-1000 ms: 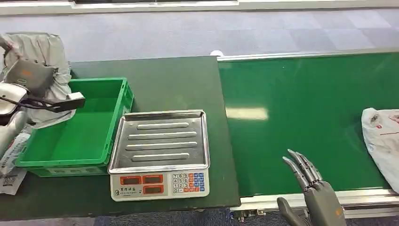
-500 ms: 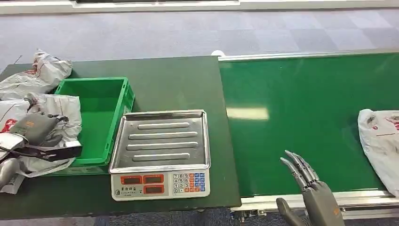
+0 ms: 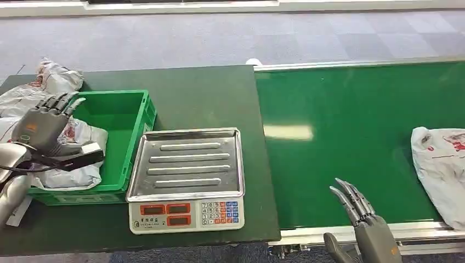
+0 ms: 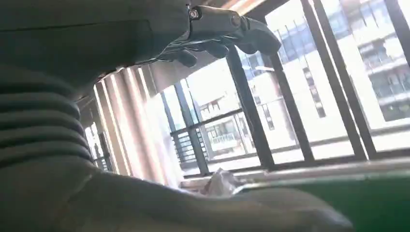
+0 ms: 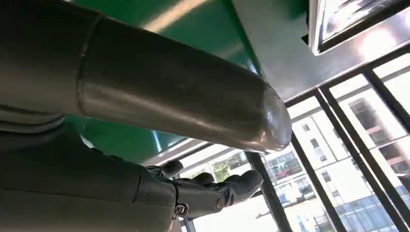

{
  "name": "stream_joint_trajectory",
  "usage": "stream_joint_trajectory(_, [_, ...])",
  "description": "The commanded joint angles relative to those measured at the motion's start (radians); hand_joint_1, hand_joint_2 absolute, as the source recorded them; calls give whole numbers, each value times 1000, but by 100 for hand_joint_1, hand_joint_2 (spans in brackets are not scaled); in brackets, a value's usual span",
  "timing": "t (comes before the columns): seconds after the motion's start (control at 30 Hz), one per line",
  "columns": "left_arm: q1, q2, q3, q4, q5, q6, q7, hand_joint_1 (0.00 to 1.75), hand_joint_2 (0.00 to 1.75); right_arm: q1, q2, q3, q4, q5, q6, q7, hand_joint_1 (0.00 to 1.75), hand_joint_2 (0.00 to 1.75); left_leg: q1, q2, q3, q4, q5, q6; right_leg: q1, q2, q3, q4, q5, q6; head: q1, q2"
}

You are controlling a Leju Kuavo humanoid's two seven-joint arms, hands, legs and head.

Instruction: Moved the parcel from conveyor to table for the left to box.

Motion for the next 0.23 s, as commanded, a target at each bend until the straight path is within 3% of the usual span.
stream_joint_trajectory(0.03, [-99, -206, 142, -70, 58, 113, -1, 0, 0, -33, 62, 21, 26, 65, -7, 41, 0, 0, 0, -3, 0, -1, 2, 0, 0, -5, 2, -2, 1, 1, 0, 0])
stream_joint_trajectory(0.23, [54, -302, 179, -258, 30, 191, -5, 0, 0, -30, 73, -88, 28, 141, 63, 129, 0, 0, -1, -1, 2, -2, 1, 1, -1, -3, 2, -2, 1, 1, 0, 0])
